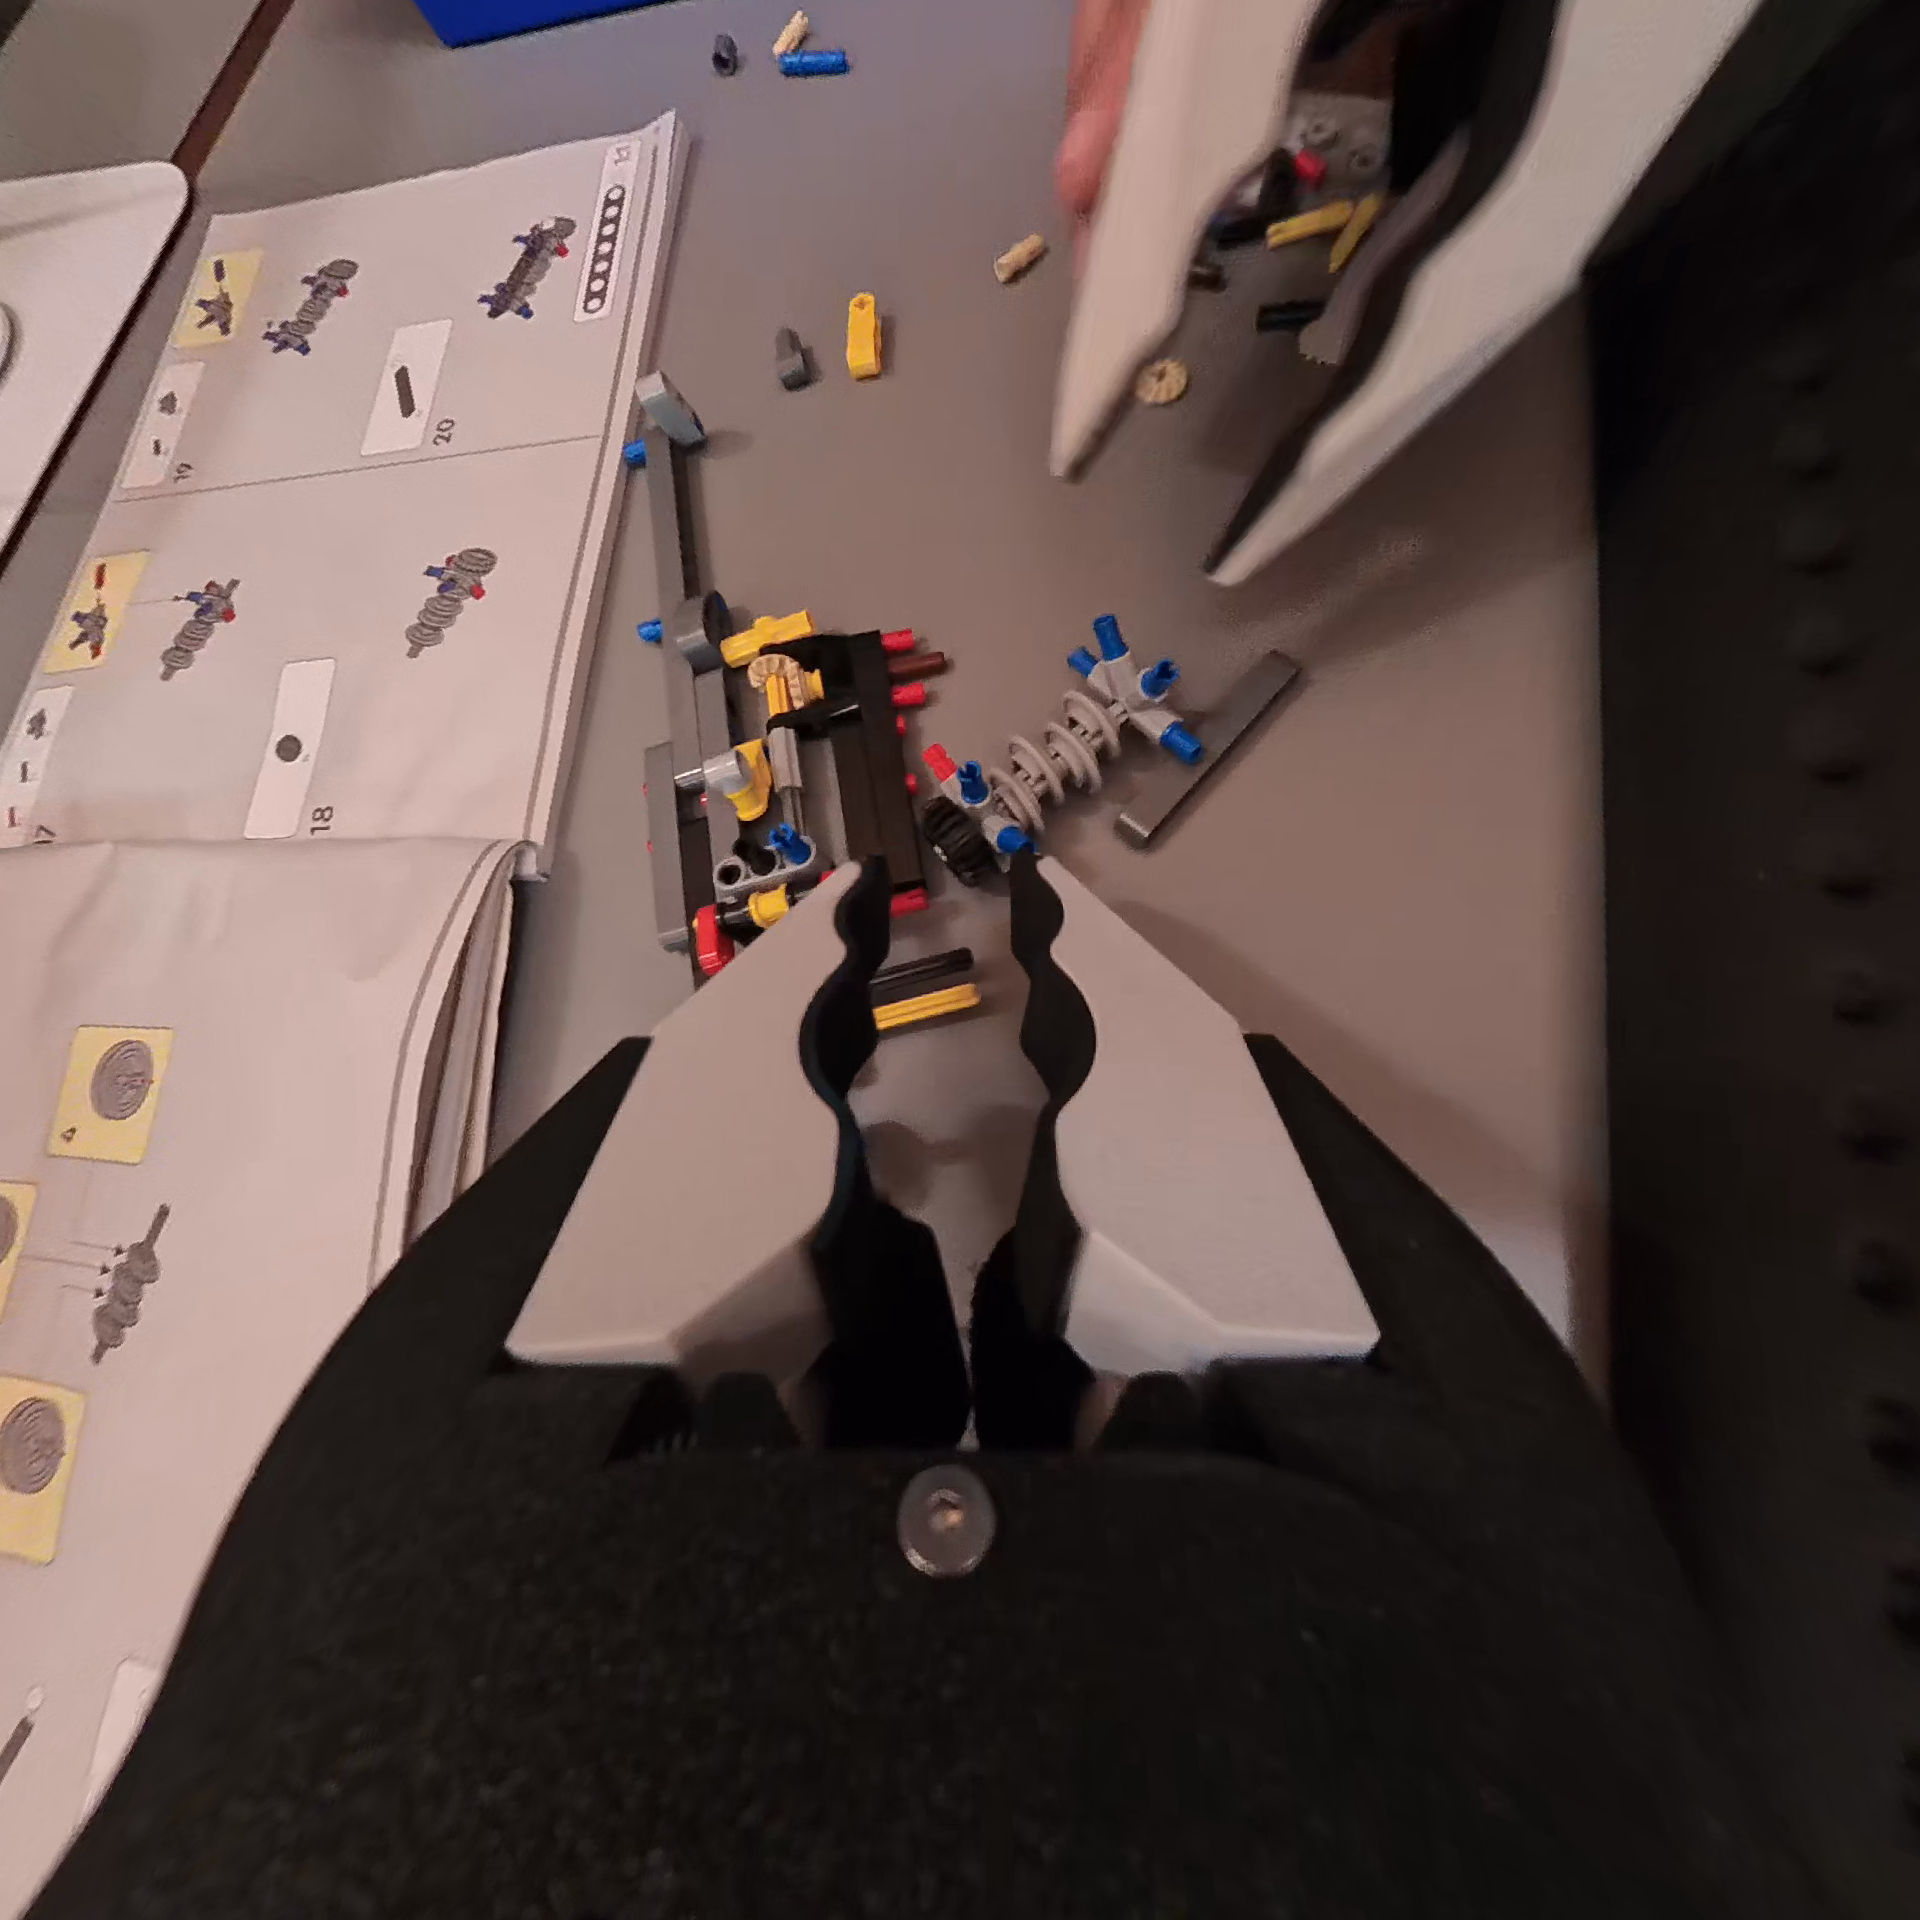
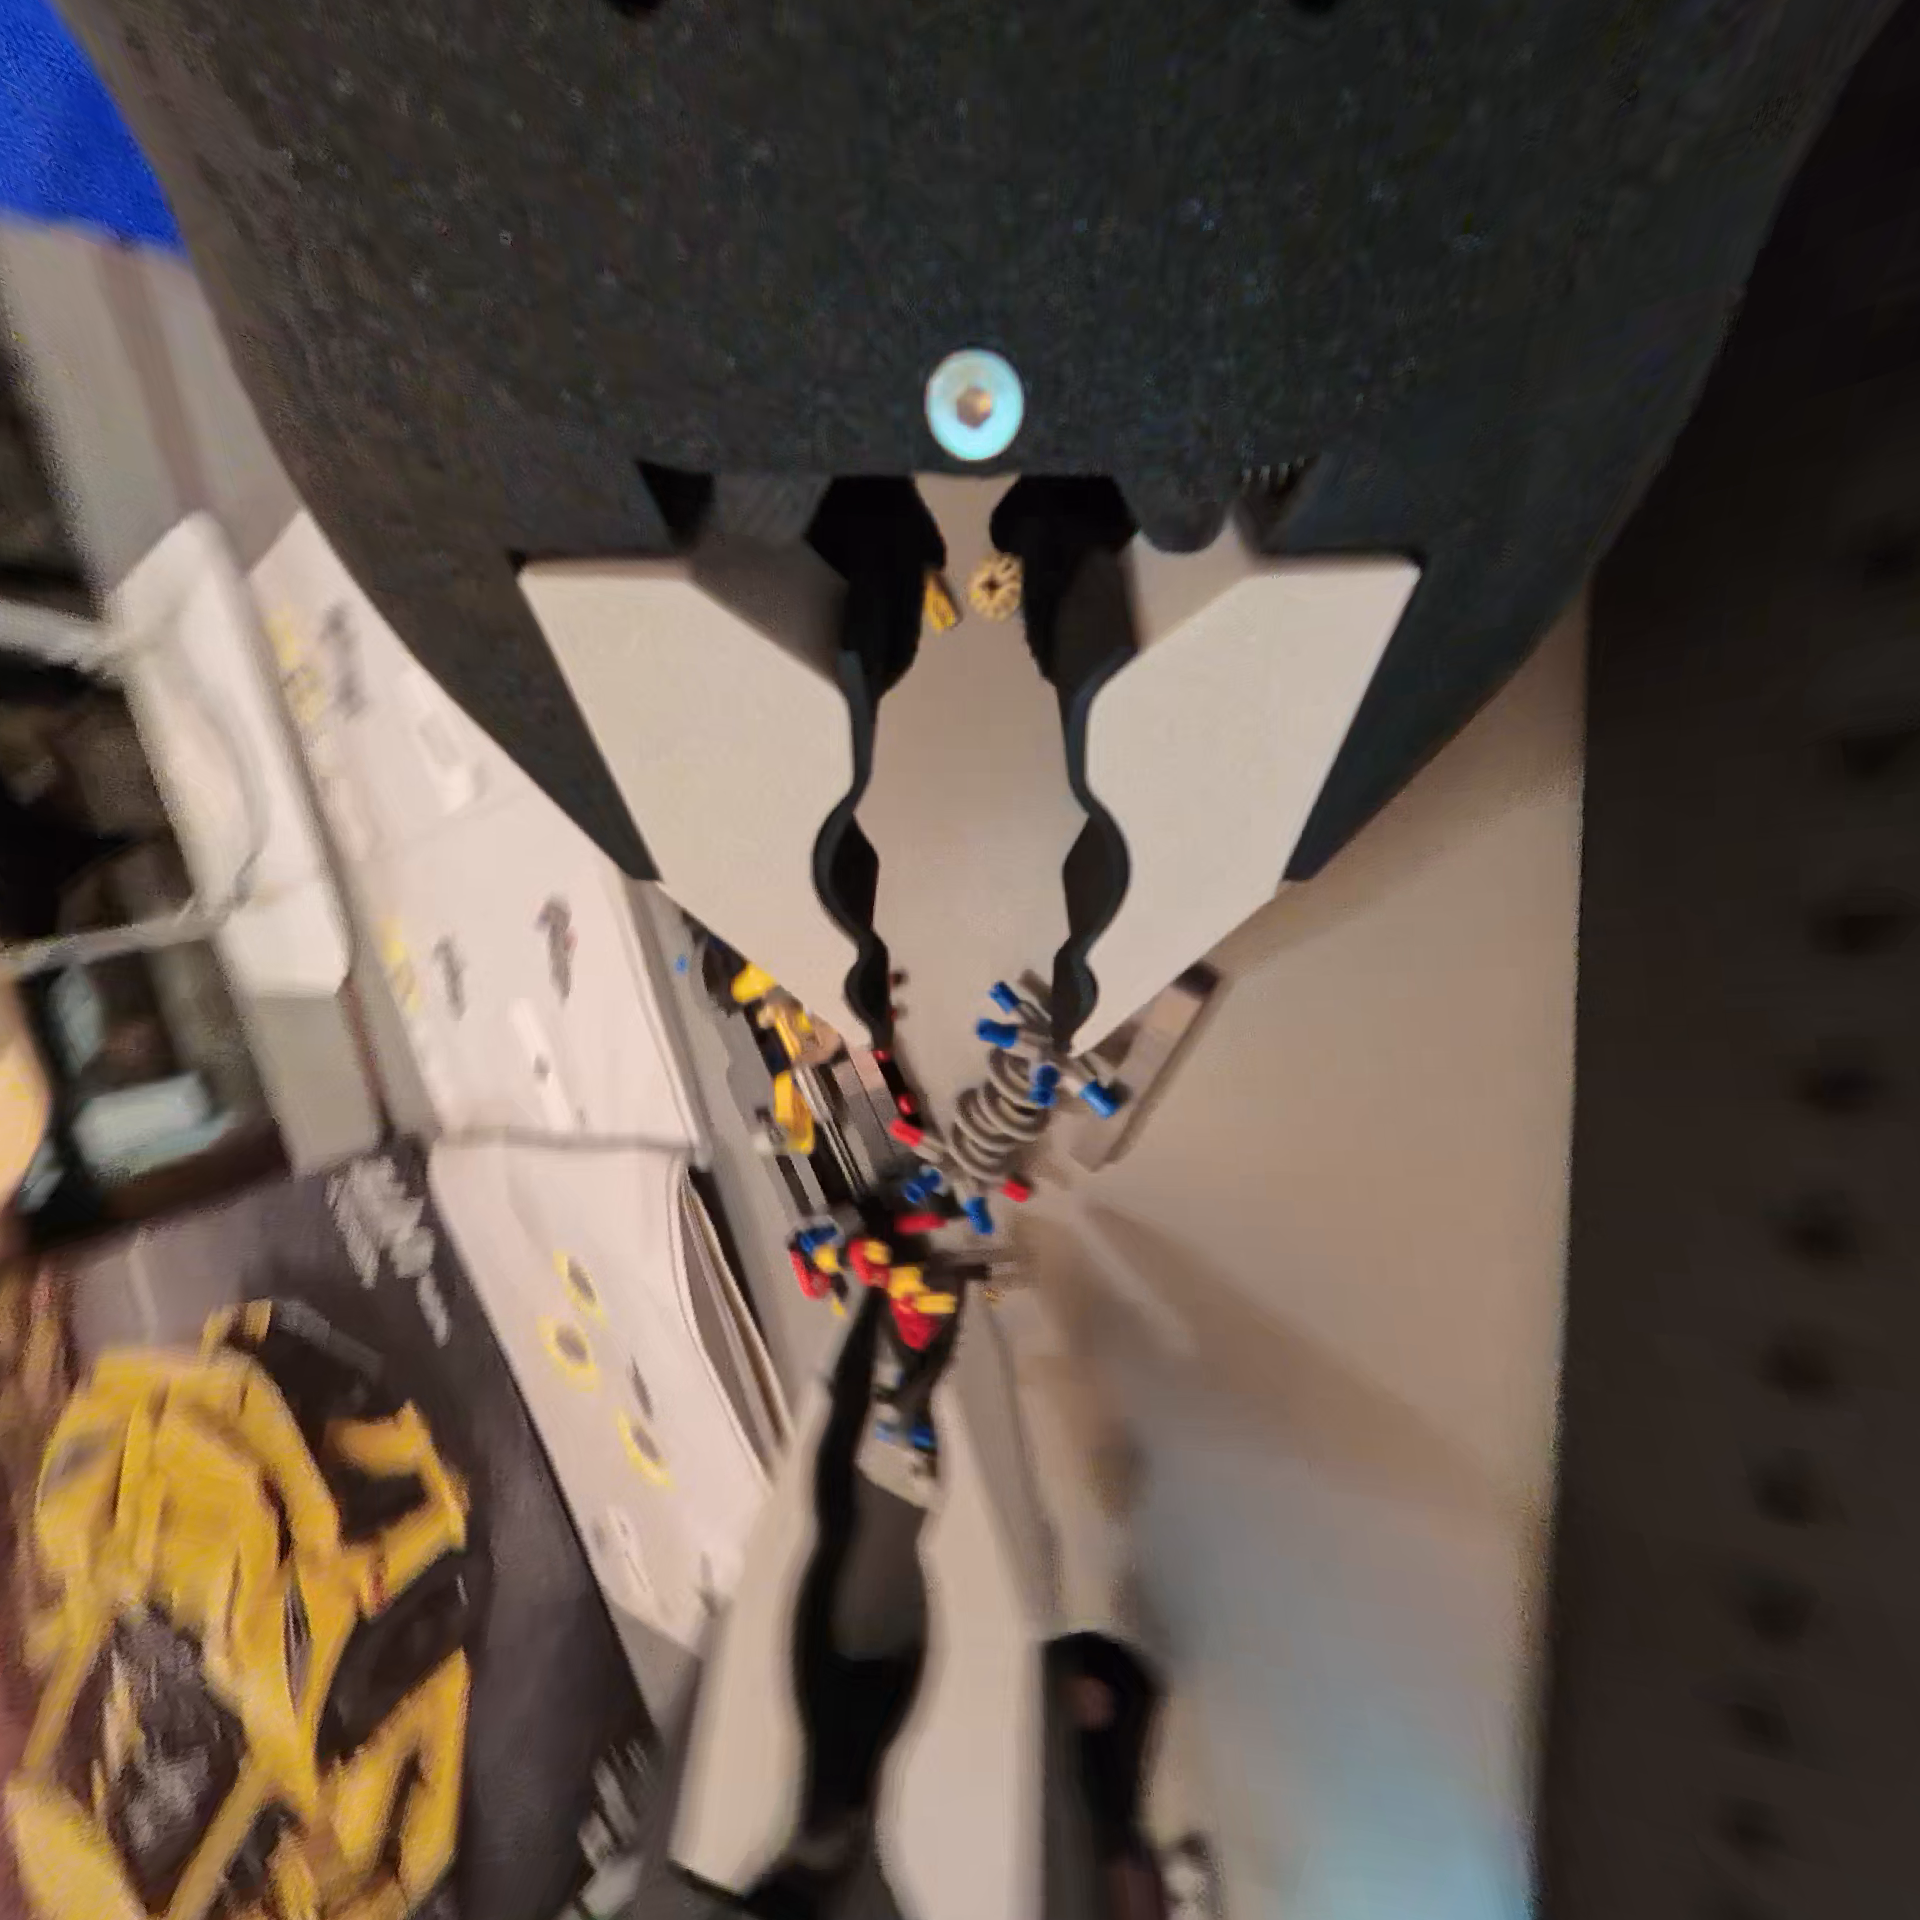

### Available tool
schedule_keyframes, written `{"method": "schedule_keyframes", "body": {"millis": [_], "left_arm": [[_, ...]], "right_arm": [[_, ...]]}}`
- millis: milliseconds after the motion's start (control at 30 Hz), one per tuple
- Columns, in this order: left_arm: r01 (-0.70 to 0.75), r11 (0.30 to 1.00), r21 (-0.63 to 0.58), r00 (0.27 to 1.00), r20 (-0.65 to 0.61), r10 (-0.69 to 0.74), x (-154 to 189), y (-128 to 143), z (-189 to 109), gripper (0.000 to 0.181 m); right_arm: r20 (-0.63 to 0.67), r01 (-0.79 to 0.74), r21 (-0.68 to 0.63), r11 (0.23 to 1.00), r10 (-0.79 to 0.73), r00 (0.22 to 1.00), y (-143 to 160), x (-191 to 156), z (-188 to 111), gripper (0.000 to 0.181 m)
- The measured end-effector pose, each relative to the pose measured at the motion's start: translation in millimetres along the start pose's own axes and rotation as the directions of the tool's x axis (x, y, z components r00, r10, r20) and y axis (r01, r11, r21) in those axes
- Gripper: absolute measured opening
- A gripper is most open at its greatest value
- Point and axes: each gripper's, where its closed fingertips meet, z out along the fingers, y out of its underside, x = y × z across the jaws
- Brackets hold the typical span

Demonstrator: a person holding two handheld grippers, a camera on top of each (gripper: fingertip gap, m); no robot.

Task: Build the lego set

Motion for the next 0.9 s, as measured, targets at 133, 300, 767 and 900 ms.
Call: {"method": "schedule_keyframes", "body": {"millis": [133,300,767,900], "left_arm": [[-0.004,1.000,0.003,1.000,-0.002,0.004,7,0,6,0.019],[-0.006,1.000,-0.017,1.000,0.009,0.006,9,2,16,0.020],[0.038,0.999,0.012,0.998,-0.053,-0.037,42,-6,8,0.016],[0.044,0.999,0.021,0.999,0.007,-0.045,35,-8,1,0.019]], "right_arm": [[0.024,-0.443,-0.115,0.889,0.449,0.893,19,0,4,0.044],[0.015,-0.550,-0.102,0.829,0.554,0.832,6,-4,15,0.036],[0.131,-0.325,-0.230,0.917,0.360,0.924,13,-28,16,0.024],[0.185,-0.367,-0.227,0.902,0.410,0.893,17,-25,16,0.024]]}}
